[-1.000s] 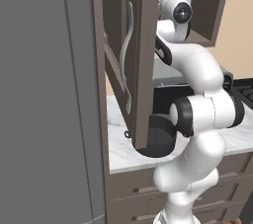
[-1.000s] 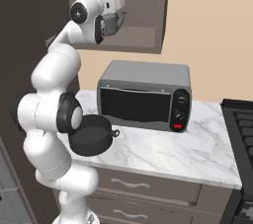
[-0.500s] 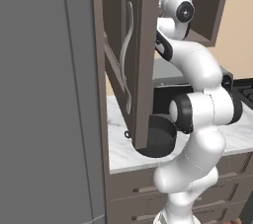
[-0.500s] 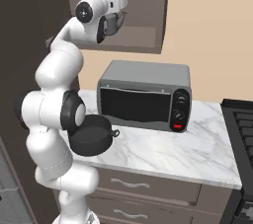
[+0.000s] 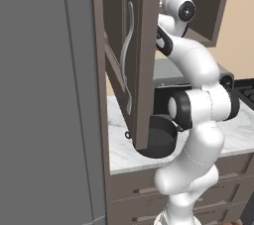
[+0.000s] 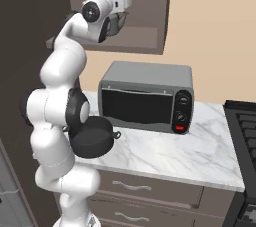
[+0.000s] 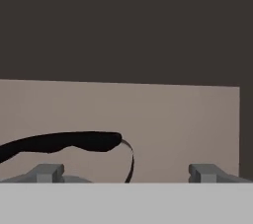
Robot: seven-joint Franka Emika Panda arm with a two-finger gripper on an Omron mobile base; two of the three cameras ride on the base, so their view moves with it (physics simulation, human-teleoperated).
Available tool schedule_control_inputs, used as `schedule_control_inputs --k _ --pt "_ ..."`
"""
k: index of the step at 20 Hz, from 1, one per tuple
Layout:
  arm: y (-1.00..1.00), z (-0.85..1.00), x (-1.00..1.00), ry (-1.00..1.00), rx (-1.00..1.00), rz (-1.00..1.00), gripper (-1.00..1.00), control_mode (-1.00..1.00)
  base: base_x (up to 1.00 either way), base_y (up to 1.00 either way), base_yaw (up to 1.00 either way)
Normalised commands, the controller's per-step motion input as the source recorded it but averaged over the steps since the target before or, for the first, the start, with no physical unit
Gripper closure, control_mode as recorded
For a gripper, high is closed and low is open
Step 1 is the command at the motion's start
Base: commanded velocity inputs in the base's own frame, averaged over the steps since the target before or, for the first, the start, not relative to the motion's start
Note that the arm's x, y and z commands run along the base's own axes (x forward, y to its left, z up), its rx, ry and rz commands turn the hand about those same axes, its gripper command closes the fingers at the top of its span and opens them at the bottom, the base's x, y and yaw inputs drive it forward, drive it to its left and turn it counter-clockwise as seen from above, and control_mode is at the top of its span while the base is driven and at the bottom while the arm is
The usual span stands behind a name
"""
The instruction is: Pick the kettle from the cabinet and place it on a stove burner. Then pick the pot from the counter and place it on another stove burner. Finally, turn both burners on.
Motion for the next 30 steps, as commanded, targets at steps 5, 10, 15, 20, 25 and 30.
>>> schedule_control_inputs --k 5,10,15,20,25,30 --pt "0.0 -0.01 0.2 0.01 0.0 0.02 -1.0 -1.0 0.0 0.0 0.0" --pt "-0.04 -0.07 0.09 0.0 0.0 0.02 -1.0 -1.0 0.0 0.0 0.0" --pt "-0.04 -0.07 0.09 0.0 0.0 0.01 -1.0 -1.0 0.0 0.0 0.0" --pt "-0.07 0.0 0.1 0.0 0.0 0.02 -1.0 -1.0 0.0 0.0 0.0" --pt "-0.01 0.0 0.1 0.0 0.0 0.01 -1.0 -1.0 0.0 0.0 0.0" --pt "0.0 0.0 0.1 0.0 0.0 0.0 -1.0 -1.0 0.0 0.0 0.0"
